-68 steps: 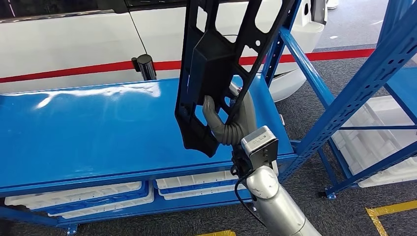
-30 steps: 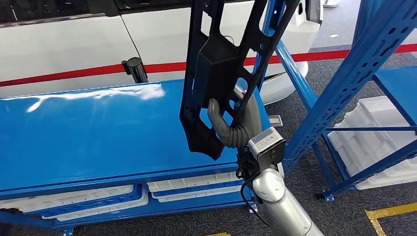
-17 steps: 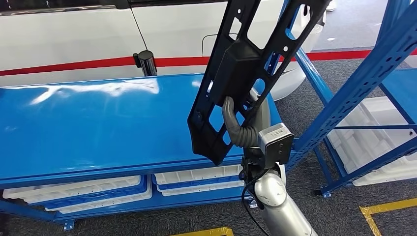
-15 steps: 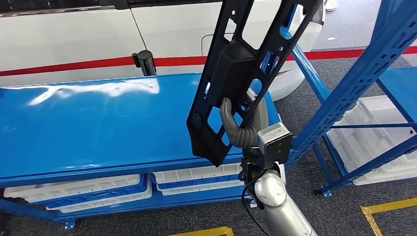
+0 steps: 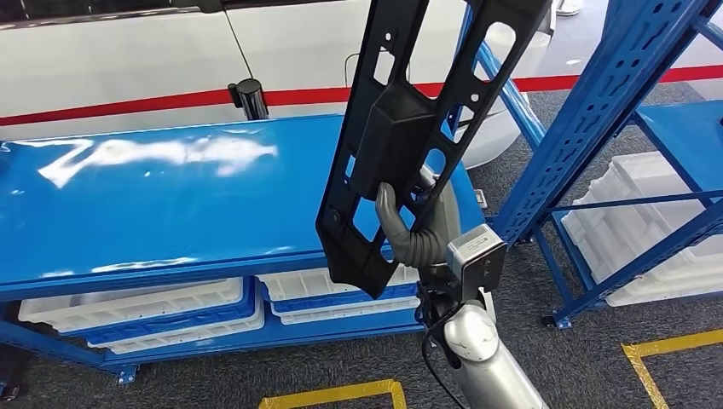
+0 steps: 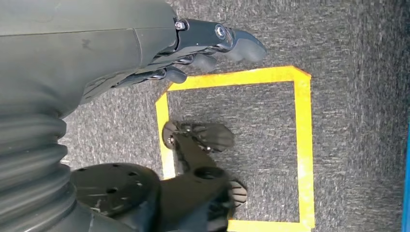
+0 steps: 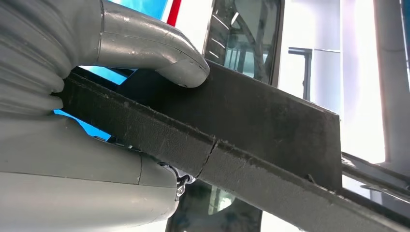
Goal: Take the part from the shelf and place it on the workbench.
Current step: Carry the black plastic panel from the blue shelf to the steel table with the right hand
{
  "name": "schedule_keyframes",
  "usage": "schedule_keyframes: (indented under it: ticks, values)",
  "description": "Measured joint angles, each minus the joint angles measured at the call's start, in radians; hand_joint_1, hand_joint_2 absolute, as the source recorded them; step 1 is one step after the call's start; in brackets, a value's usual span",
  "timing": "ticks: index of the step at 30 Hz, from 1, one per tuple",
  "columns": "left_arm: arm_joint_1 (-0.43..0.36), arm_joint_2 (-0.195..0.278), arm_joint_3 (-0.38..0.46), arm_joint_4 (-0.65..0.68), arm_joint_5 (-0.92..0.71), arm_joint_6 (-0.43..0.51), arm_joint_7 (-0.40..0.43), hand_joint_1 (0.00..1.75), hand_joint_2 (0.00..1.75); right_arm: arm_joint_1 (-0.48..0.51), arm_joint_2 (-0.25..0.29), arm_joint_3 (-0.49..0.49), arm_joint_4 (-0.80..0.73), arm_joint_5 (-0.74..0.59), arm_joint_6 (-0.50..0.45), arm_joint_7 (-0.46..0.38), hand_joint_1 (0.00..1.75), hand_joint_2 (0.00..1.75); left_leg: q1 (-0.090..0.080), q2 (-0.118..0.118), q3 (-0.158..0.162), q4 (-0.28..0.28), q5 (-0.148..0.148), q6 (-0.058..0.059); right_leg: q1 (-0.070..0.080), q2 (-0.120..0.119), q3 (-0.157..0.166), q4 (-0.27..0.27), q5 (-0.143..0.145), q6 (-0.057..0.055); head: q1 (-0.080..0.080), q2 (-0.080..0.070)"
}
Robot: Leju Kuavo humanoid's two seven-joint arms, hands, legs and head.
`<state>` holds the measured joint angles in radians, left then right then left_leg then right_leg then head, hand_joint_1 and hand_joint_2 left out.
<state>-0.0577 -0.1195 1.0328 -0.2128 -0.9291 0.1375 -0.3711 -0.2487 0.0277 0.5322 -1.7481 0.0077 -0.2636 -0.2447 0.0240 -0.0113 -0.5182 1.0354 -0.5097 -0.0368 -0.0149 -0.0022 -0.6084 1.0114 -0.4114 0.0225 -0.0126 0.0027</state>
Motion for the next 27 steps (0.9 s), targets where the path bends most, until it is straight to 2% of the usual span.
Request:
schedule_keyframes:
  ticks: [1,3,4,5,6,8,9,10,11,12,13,14,15,16,17,18,19,20,21,23,24,25,26,27]
  values:
    - [-0.001,-0.001,0.0,0.0,-0.004,0.003,0.001,0.0,1.75,0.001,0.0,-0.001,-0.001,0.0,0.002,-0.002,1.75,1.75,-0.004,-0.003,0.001,-0.009,-0.001,0.006,0.001,0.0,-0.004,0.001,0.005,0.008,0.001,0.0]
    - [-0.001,-0.001,0.0,0.0,-0.01,0.011,0.003,0.0,1.75,0.005,-0.001,-0.003,-0.002,0.0,0.006,-0.005,1.75,1.75,-0.007,-0.003,-0.015,-0.009,0.014,0.025,0.001,0.001,-0.013,0.002,0.016,0.025,0.003,0.0]
    - [-0.001,-0.001,0.0,0.0,-0.013,0.016,0.004,0.0,1.75,0.008,-0.002,-0.005,-0.003,0.0,0.009,-0.006,1.75,1.75,-0.007,-0.001,-0.025,-0.011,0.023,0.037,0.001,0.002,-0.023,0.008,0.008,0.028,0.003,0.0]
    - [-0.002,-0.002,0.0,0.0,-0.016,0.021,0.005,0.0,1.75,0.01,-0.003,-0.006,-0.003,0.0,0.011,-0.006,1.75,1.75,-0.006,0.002,-0.036,-0.014,0.034,0.049,0.001,0.003,-0.037,0.03,-0.015,0.027,0.005,0.0]
    - [-0.002,-0.002,0.0,-0.001,-0.019,0.025,0.005,0.0,1.75,0.012,-0.004,-0.008,-0.003,0.0,0.012,-0.007,1.75,1.75,-0.006,0.004,-0.049,-0.015,0.046,0.059,0.001,0.003,-0.056,0.073,-0.053,0.021,0.007,0.0]
    - [-0.003,-0.001,0.0,-0.002,-0.023,0.029,0.005,0.0,1.75,0.015,-0.005,-0.011,-0.003,0.0,0.013,-0.007,1.75,1.75,-0.009,0.006,-0.079,-0.015,0.068,0.066,0.001,0.003,-0.094,0.201,-0.136,0.013,0.011,0.0]
    - [-0.003,-0.001,0.0,-0.002,-0.024,0.03,0.004,0.0,1.75,0.018,-0.006,-0.014,-0.003,0.0,0.014,-0.007,1.75,1.75,-0.011,0.007,-0.094,-0.014,0.08,0.067,0.001,0.003,-0.104,0.259,-0.159,0.015,0.011,0.0]
    - [-0.003,-0.001,0.0,-0.002,-0.024,0.03,0.003,0.0,1.75,0.021,-0.008,-0.015,-0.003,0.0,0.014,-0.007,1.75,1.75,-0.013,0.008,-0.109,-0.014,0.091,0.066,0.001,0.003,-0.1,0.29,-0.162,0.022,0.011,0.0]
    - [-0.003,-0.001,0.0,-0.002,-0.024,0.03,0.001,0.0,1.75,0.023,-0.009,-0.016,-0.003,0.0,0.015,-0.007,1.75,1.75,-0.014,0.009,-0.123,-0.014,0.102,0.066,0.002,0.003,-0.079,0.284,-0.147,0.032,0.011,0.0]
    - [-0.003,-0.002,0.0,-0.003,-0.025,0.03,0.0,0.0,1.75,0.024,-0.009,-0.016,-0.003,0.0,0.015,-0.007,1.75,1.75,-0.015,0.009,-0.136,-0.014,0.113,0.064,0.003,0.003,-0.038,0.241,-0.125,0.038,0.011,0.0]
    - [-0.003,-0.002,0.0,-0.003,-0.025,0.03,0.0,0.0,1.75,0.024,-0.01,-0.016,-0.004,0.0,0.015,-0.007,1.75,1.75,-0.016,0.009,-0.147,-0.013,0.124,0.062,0.005,0.003,0.019,0.17,-0.111,0.037,0.011,0.0]
    - [-0.004,-0.003,0.0,-0.003,-0.025,0.03,-0.001,0.0,1.75,0.024,-0.009,-0.016,-0.005,0.0,0.016,-0.008,1.75,1.75,-0.017,0.008,-0.156,-0.013,0.135,0.058,0.009,0.002,0.081,0.083,-0.11,0.031,0.011,0.0]
    - [-0.004,-0.004,0.0,-0.004,-0.026,0.03,-0.001,0.0,1.75,0.024,-0.009,-0.017,-0.006,0.0,0.016,-0.008,1.75,1.75,-0.018,0.008,-0.16,-0.015,0.146,0.054,0.014,0.001,0.125,0.018,-0.115,0.023,0.01,0.0]
    - [-0.004,-0.004,0.0,-0.004,-0.026,0.03,-0.001,0.0,1.75,0.024,-0.009,-0.017,-0.008,0.0,0.017,-0.008,1.75,1.75,-0.018,0.007,-0.162,-0.018,0.157,0.048,0.017,0.001,0.15,-0.025,-0.123,0.016,0.01,0.0]
    - [-0.004,-0.005,0.0,-0.004,-0.026,0.03,-0.002,0.0,1.75,0.024,-0.009,-0.017,-0.008,0.0,0.018,-0.008,1.75,1.75,-0.017,0.007,-0.162,-0.023,0.168,0.041,0.02,0.002,0.154,-0.042,-0.124,0.01,0.011,0.0]
    - [-0.003,-0.005,0.0,-0.004,-0.026,0.03,-0.002,0.0,1.75,0.024,-0.009,-0.017,-0.009,0.0,0.018,-0.008,1.75,1.75,-0.016,0.008,-0.163,-0.029,0.177,0.034,0.018,0.002,0.144,-0.04,-0.113,0.005,0.011,0.0]
    - [-0.002,-0.004,0.0,-0.004,-0.026,0.03,-0.002,0.0,1.75,0.024,-0.009,-0.017,-0.009,0.0,0.018,-0.009,1.75,1.75,-0.014,0.007,-0.167,-0.027,0.172,0.029,0.013,0.002,0.137,-0.044,-0.103,-0.002,0.012,0.0]
    - [-0.001,-0.004,0.0,-0.004,-0.026,0.03,-0.002,0.0,1.75,0.024,-0.008,-0.017,-0.009,0.0,0.018,-0.009,1.75,1.75,-0.013,0.007,-0.175,-0.013,0.147,0.024,0.008,0.0,0.128,-0.045,-0.091,-0.012,0.01,0.0]
    - [0.0,-0.003,0.0,-0.004,-0.026,0.03,-0.002,0.0,1.75,0.025,-0.008,-0.017,-0.009,0.0,0.018,-0.009,1.75,1.75,-0.012,0.007,-0.186,0.022,0.102,0.019,0.003,-0.001,0.118,-0.048,-0.078,-0.02,0.009,0.0]
    - [0.0,-0.003,0.0,-0.004,-0.026,0.03,-0.002,0.0,1.75,0.026,-0.006,-0.017,-0.008,-0.001,0.019,-0.008,1.75,1.75,-0.01,0.007,-0.216,0.148,-0.004,0.01,0.002,-0.003,0.095,-0.047,-0.054,-0.028,0.007,0.0]
    - [0.0,-0.003,0.0,-0.004,-0.026,0.03,-0.002,0.0,1.75,0.027,-0.006,-0.017,-0.008,-0.001,0.019,-0.008,1.75,1.75,-0.008,0.007,-0.226,0.212,-0.032,0.005,0.002,-0.003,0.081,-0.045,-0.042,-0.027,0.007,0.0]
    - [0.0,-0.003,0.0,-0.004,-0.026,0.03,-0.002,0.0,1.75,0.027,-0.006,-0.017,-0.008,-0.001,0.019,-0.008,1.75,1.75,-0.005,0.008,-0.225,0.254,-0.035,0.0,0.001,-0.003,0.066,-0.042,-0.031,-0.024,0.007,0.0]
    - [0.0,-0.002,0.0,-0.004,-0.026,0.03,-0.002,0.0,1.75,0.027,-0.006,-0.017,-0.008,-0.001,0.019,-0.008,1.75,1.75,-0.002,0.008,-0.207,0.263,-0.016,-0.005,-0.001,-0.003,0.049,-0.037,-0.021,-0.02,0.007,0.0]
    - [0.0,-0.001,0.0,-0.004,-0.028,0.031,-0.002,0.0,1.75,0.028,-0.006,-0.017,-0.008,-0.001,0.019,-0.008,1.75,1.75,0.003,0.008,-0.17,0.235,0.01,-0.009,-0.003,-0.003,0.033,-0.029,-0.014,-0.014,0.006,0.0]
